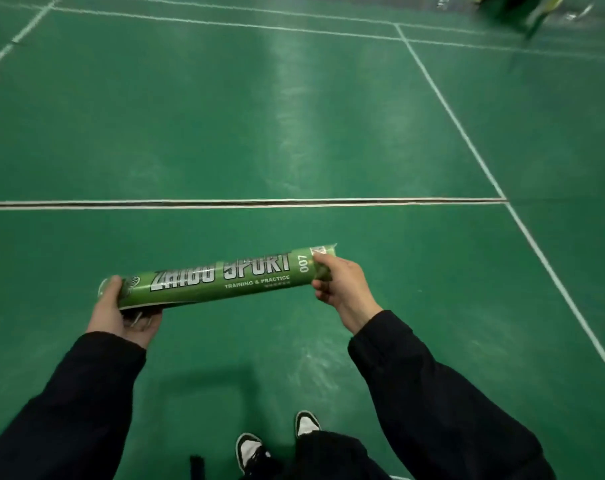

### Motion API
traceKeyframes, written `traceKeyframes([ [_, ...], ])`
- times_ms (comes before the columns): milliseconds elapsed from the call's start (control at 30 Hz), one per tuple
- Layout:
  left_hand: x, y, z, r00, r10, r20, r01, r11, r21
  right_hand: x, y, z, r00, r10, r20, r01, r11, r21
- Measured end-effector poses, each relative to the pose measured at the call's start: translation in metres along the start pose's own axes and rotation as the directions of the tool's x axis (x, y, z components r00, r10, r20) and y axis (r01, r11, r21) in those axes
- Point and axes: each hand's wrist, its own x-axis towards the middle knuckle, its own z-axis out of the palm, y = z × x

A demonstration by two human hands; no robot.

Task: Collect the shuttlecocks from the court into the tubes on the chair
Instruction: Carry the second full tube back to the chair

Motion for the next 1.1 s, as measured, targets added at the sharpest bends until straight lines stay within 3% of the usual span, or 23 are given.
traceKeyframes([
  [267, -0.072, -0.116, 0.141, 0.939, -0.103, 0.33, 0.03, 0.975, 0.22, -0.084, -0.007, -0.199, 0.95, -0.084, -0.302, 0.156, 0.962, 0.224],
  [367, -0.113, -0.16, 0.178, 0.911, -0.118, 0.396, 0.011, 0.965, 0.261, -0.121, -0.007, -0.259, 0.921, -0.124, -0.368, 0.236, 0.932, 0.276],
  [767, -0.222, -0.308, 0.239, 0.839, -0.109, 0.534, -0.067, 0.951, 0.3, -0.195, 0.018, -0.435, 0.874, -0.153, -0.461, 0.343, 0.866, 0.364],
  [1100, -0.239, -0.391, 0.249, 0.827, -0.249, 0.505, -0.039, 0.869, 0.492, -0.238, 0.074, -0.486, 0.81, -0.01, -0.587, 0.34, 0.823, 0.454],
])
